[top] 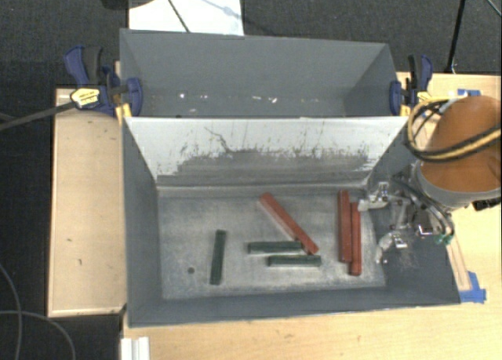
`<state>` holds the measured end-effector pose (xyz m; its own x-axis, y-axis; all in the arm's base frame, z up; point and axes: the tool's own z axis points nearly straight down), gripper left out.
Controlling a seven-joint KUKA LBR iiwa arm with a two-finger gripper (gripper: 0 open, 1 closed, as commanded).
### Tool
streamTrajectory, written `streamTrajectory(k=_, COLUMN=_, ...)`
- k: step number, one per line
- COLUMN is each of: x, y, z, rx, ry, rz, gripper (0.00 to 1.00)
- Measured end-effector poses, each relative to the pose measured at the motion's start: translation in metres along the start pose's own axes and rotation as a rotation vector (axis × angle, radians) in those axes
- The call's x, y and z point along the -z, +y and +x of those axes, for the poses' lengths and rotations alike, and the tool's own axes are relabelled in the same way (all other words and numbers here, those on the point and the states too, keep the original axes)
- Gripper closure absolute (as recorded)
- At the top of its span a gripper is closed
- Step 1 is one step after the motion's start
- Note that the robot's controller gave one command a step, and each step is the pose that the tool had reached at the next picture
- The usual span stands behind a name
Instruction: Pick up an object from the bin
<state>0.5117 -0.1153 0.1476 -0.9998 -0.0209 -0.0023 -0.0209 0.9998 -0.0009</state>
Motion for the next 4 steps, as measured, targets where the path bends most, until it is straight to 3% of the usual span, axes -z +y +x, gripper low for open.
streamTrajectory(k=1, x=0.000, y=0.000, z=0.000, rx=0.001, ry=0.000, rz=0.000, gripper=0.00)
streamTrajectory(k=2, x=-0.012, y=0.014, z=-0.030, rx=0.117, ry=-0.002, rz=0.002, gripper=0.00)
streamTrajectory(k=3, x=-0.021, y=0.026, z=-0.046, rx=0.274, ry=-0.003, rz=-0.001, gripper=0.00)
streamTrajectory(k=4, x=-0.059, y=0.015, z=-0.042, rx=0.473, ry=-0.004, rz=0.001, gripper=0.00)
